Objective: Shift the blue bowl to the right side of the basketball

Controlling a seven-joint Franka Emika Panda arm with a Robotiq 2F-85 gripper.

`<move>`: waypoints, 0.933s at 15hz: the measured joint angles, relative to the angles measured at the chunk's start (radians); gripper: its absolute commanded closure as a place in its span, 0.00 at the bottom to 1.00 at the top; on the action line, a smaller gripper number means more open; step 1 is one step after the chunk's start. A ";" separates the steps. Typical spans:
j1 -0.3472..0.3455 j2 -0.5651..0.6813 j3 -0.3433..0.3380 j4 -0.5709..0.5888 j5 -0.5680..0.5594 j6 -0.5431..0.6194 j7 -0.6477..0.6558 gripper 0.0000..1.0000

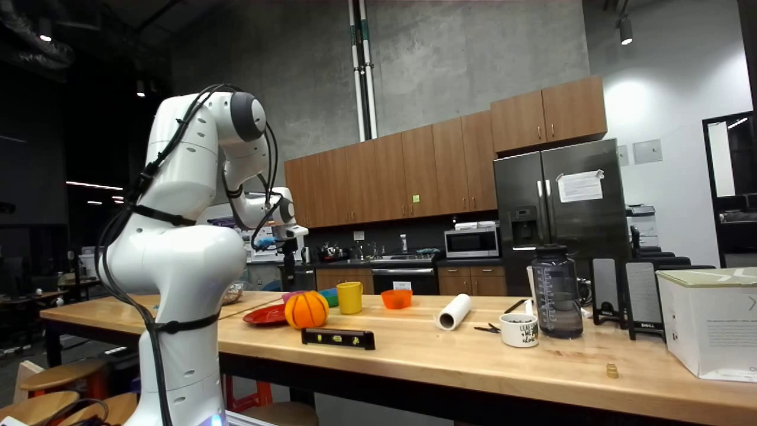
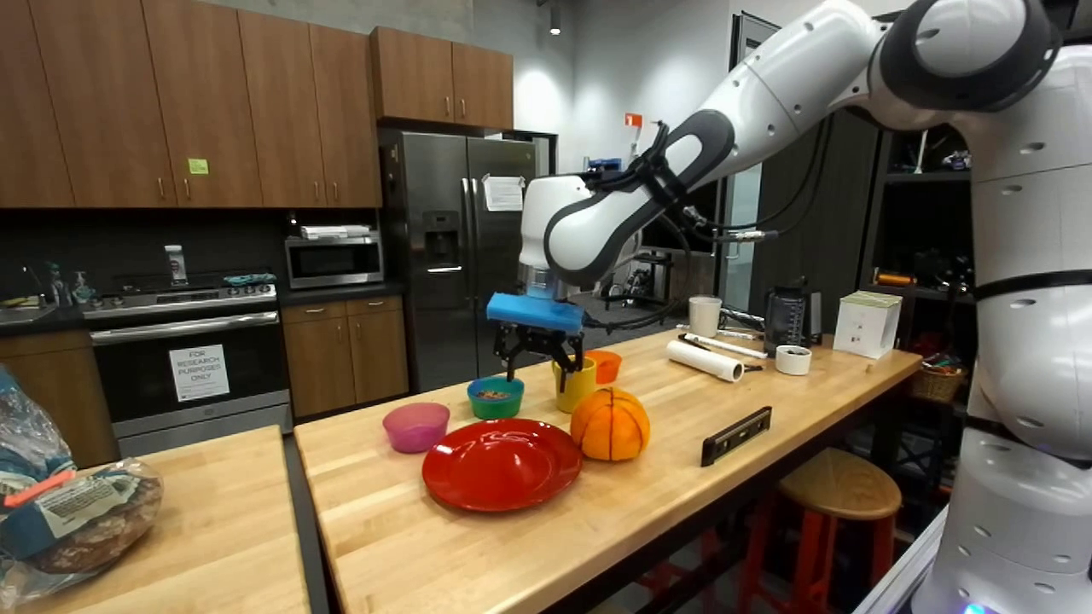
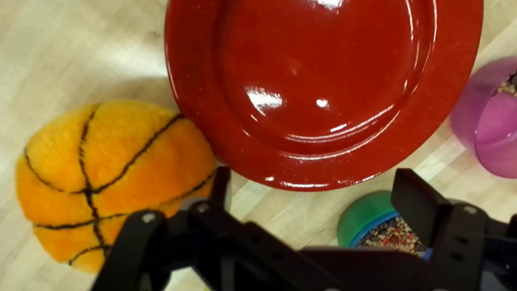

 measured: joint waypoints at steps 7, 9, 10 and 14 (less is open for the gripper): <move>0.079 0.204 -0.121 0.218 -0.120 -0.033 0.103 0.00; 0.107 0.257 -0.153 0.279 -0.139 -0.050 0.139 0.00; 0.121 0.283 -0.169 0.309 -0.148 -0.065 0.157 0.00; 0.155 0.375 -0.212 0.412 -0.153 -0.128 0.201 0.15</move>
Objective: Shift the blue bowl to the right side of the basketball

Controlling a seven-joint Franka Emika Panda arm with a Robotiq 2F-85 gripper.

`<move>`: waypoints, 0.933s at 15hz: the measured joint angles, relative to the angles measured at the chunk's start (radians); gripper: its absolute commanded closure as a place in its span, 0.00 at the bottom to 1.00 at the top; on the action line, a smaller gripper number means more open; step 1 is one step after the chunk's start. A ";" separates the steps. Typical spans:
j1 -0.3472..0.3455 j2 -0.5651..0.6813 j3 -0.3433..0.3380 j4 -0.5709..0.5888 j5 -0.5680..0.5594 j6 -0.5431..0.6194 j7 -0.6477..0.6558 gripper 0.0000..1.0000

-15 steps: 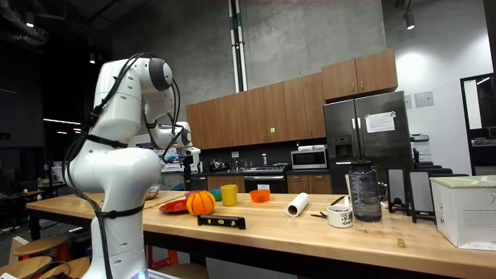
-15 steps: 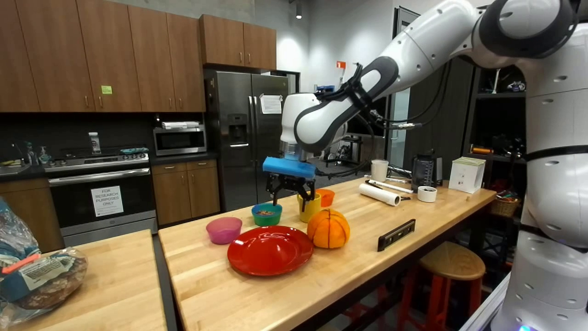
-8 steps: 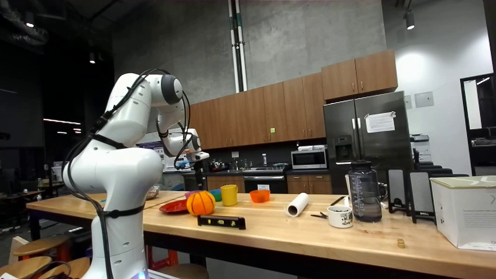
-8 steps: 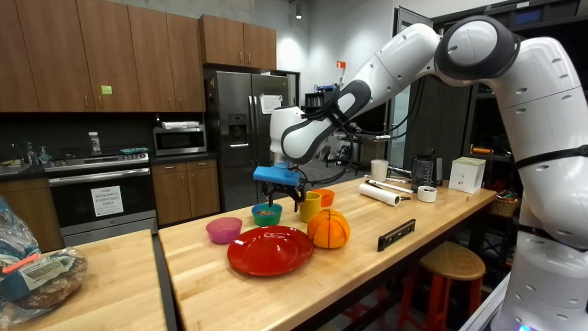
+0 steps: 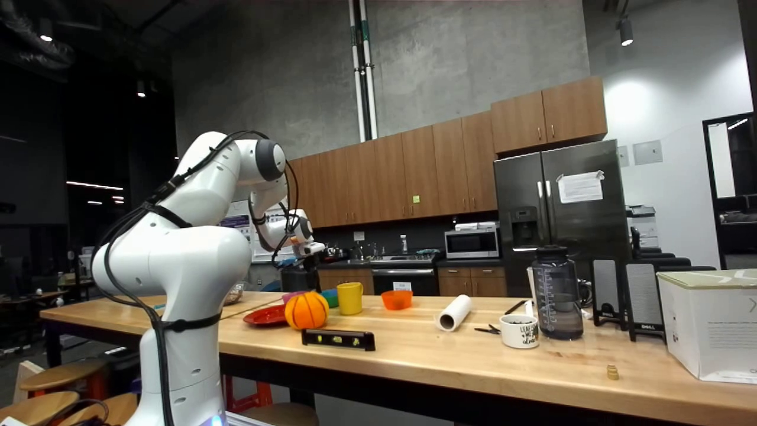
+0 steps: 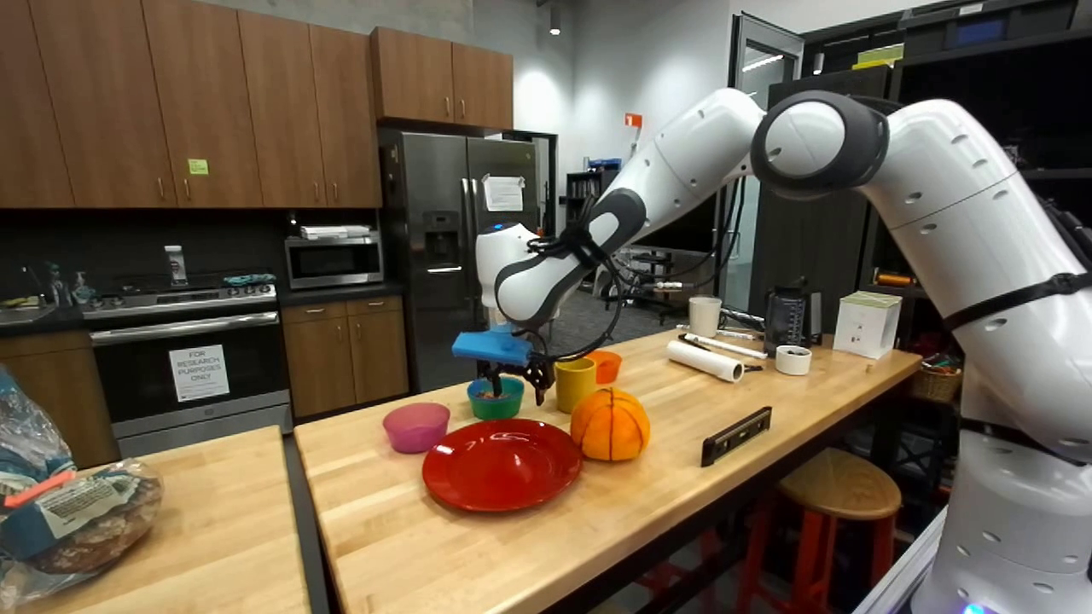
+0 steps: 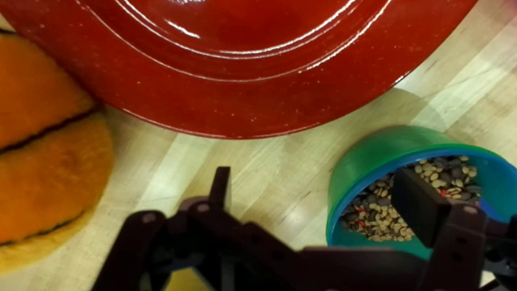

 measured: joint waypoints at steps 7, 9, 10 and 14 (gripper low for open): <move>0.018 0.092 -0.023 0.123 0.002 -0.081 0.063 0.12; 0.018 0.104 -0.023 0.136 0.003 -0.083 0.074 0.03; 0.018 0.105 -0.023 0.141 0.003 -0.082 0.077 0.01; 0.021 0.099 -0.023 0.165 0.003 -0.079 0.083 0.00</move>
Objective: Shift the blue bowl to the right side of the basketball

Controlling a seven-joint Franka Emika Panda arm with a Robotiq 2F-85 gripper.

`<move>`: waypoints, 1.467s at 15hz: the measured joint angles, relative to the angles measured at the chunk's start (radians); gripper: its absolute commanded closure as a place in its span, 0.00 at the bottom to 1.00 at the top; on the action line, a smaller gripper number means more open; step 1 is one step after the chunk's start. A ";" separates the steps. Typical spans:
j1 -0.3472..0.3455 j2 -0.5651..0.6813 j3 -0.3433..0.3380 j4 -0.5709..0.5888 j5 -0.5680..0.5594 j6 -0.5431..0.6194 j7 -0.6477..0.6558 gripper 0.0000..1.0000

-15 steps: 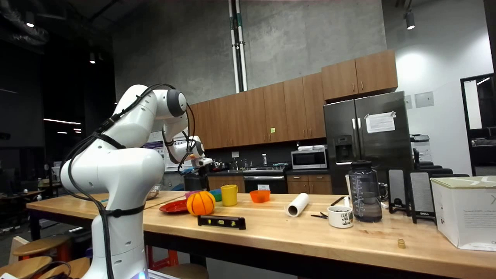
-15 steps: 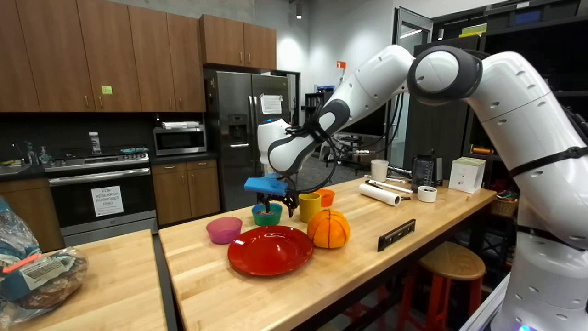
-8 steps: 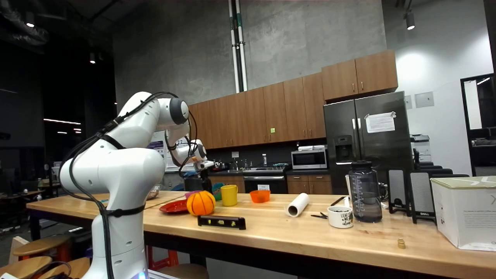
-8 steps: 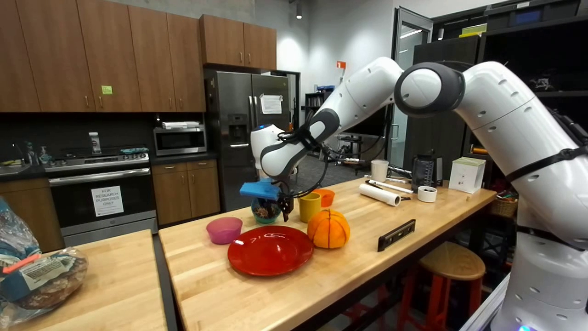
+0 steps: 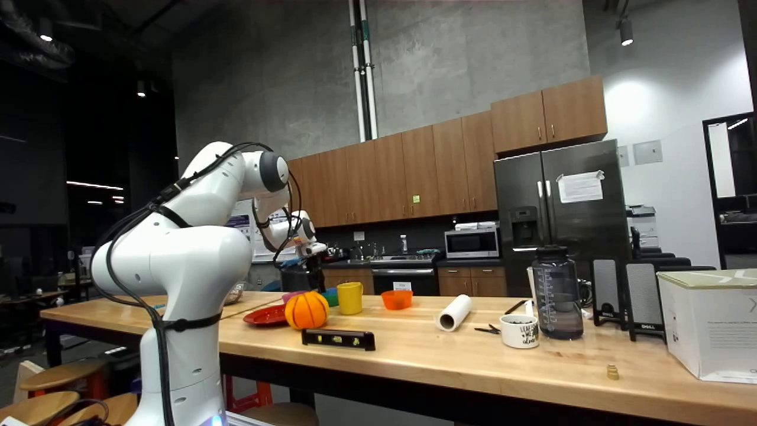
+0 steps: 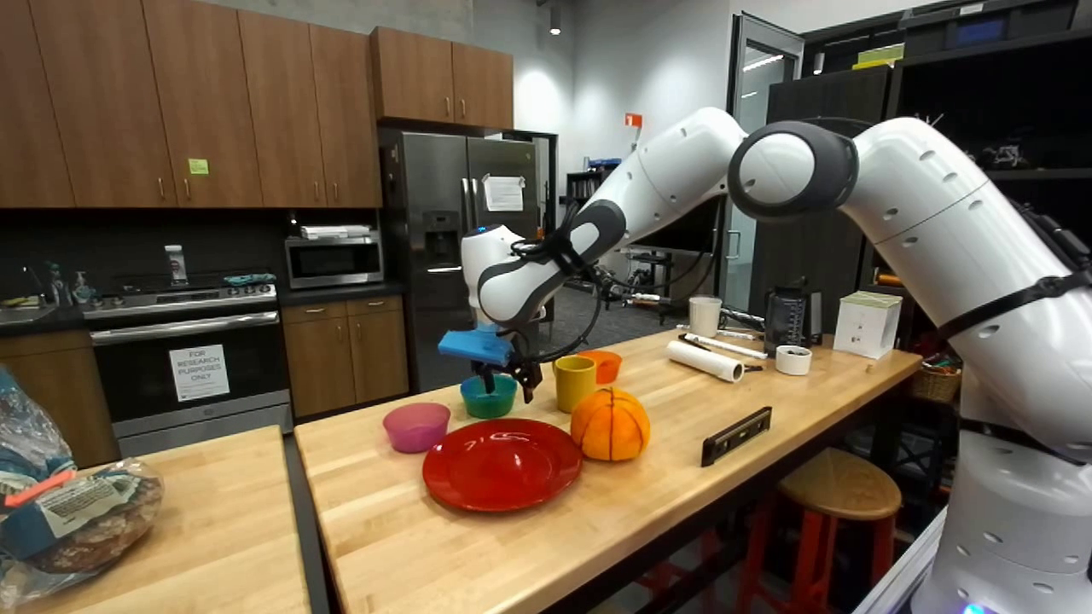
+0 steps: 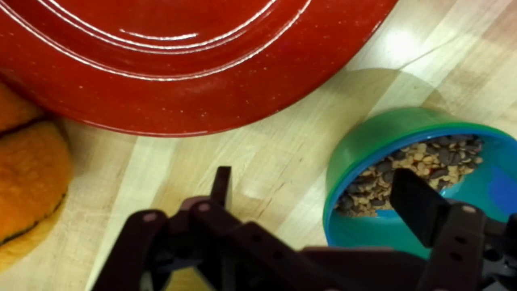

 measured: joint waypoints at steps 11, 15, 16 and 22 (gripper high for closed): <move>0.001 0.009 -0.002 0.005 0.005 -0.002 0.053 0.39; 0.000 0.015 -0.003 0.005 0.010 -0.002 0.070 0.72; -0.001 0.015 -0.004 0.005 0.011 -0.002 0.074 0.79; -0.004 0.014 -0.004 0.005 0.034 0.000 0.077 0.98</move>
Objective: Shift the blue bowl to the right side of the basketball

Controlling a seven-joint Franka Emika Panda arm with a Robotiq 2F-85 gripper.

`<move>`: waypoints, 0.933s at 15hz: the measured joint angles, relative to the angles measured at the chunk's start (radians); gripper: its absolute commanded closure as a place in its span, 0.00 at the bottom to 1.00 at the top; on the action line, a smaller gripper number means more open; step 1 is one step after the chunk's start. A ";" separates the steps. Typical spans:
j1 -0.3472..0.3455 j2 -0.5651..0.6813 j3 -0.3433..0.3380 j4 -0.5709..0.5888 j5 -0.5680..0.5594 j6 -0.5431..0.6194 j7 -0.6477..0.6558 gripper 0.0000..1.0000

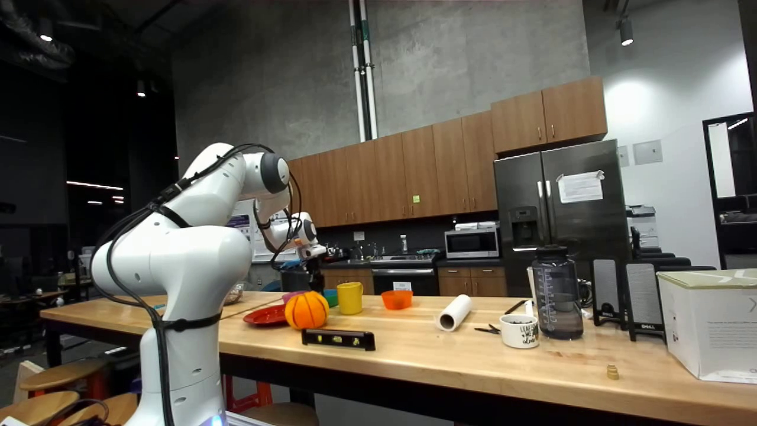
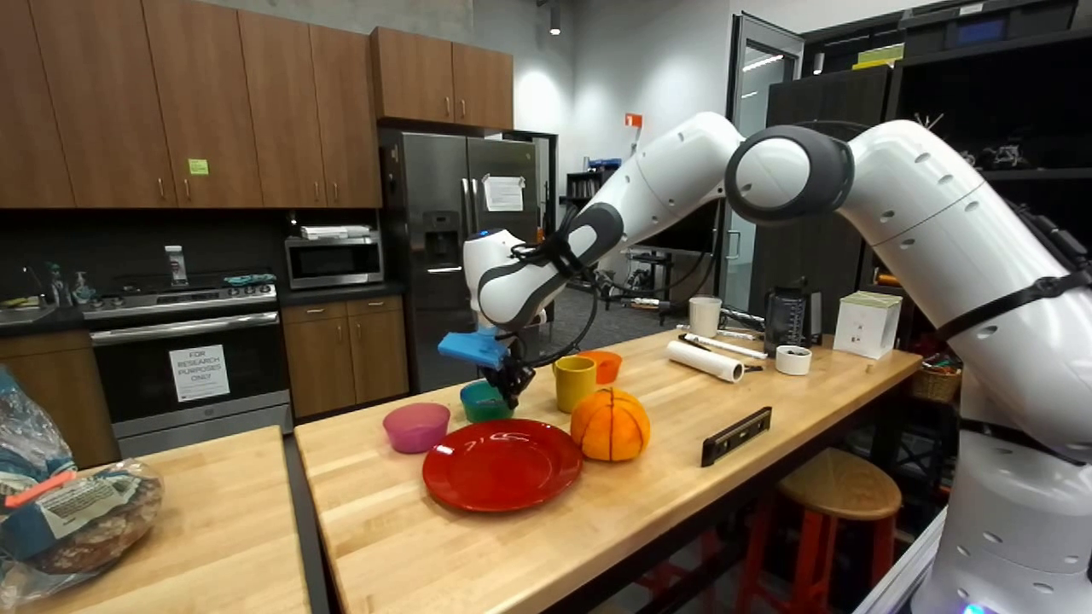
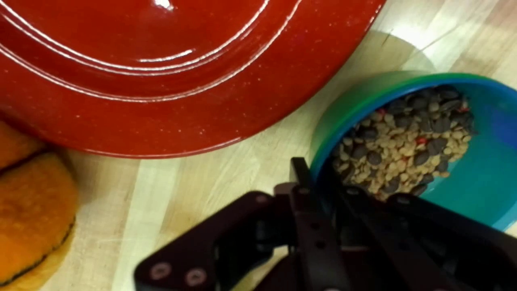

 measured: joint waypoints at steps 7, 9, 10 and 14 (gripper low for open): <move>-0.017 -0.035 0.003 -0.020 0.069 0.029 -0.004 0.98; -0.027 -0.058 0.005 -0.046 0.084 0.047 -0.006 0.98; -0.032 -0.073 0.005 -0.064 0.090 0.058 -0.009 0.98; -0.063 -0.161 0.019 -0.168 0.113 0.133 -0.076 0.98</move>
